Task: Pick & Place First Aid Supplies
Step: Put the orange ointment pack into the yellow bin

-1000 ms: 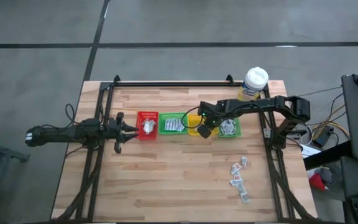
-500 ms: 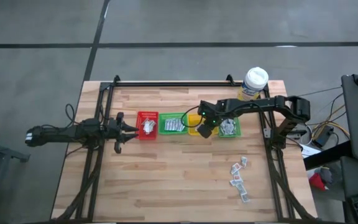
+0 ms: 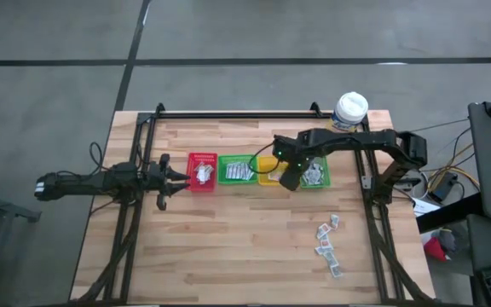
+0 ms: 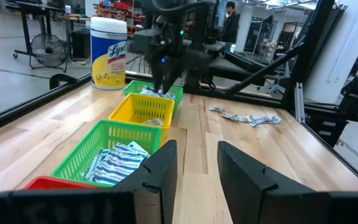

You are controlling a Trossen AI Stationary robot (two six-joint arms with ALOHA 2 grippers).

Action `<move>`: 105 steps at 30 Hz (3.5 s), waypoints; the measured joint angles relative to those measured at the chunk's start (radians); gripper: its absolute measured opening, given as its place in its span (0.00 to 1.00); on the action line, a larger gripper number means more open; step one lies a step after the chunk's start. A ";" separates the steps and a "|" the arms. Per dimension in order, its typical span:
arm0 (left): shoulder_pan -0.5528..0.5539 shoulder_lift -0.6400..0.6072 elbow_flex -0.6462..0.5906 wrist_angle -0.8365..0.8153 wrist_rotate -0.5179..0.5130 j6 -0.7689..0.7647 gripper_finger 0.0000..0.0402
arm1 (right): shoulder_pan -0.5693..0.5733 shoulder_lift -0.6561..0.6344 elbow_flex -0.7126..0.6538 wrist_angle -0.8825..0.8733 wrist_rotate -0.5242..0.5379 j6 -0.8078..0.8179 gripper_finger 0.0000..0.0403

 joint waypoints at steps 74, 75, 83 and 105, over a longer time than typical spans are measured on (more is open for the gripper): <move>0.000 0.000 0.000 0.000 0.000 0.000 0.28 | 0.655 -0.324 -0.602 0.011 -0.095 1.345 0.36; 0.000 0.000 0.000 0.000 0.000 0.000 0.28 | 0.655 -0.324 -0.607 0.018 -0.095 1.349 0.36; 0.000 0.000 0.000 0.000 0.000 0.000 0.28 | 0.655 -0.324 -0.631 0.061 -0.096 1.352 0.33; 0.000 0.000 0.000 0.000 0.000 0.000 0.28 | 0.655 -0.359 -0.611 0.054 -0.097 1.306 0.34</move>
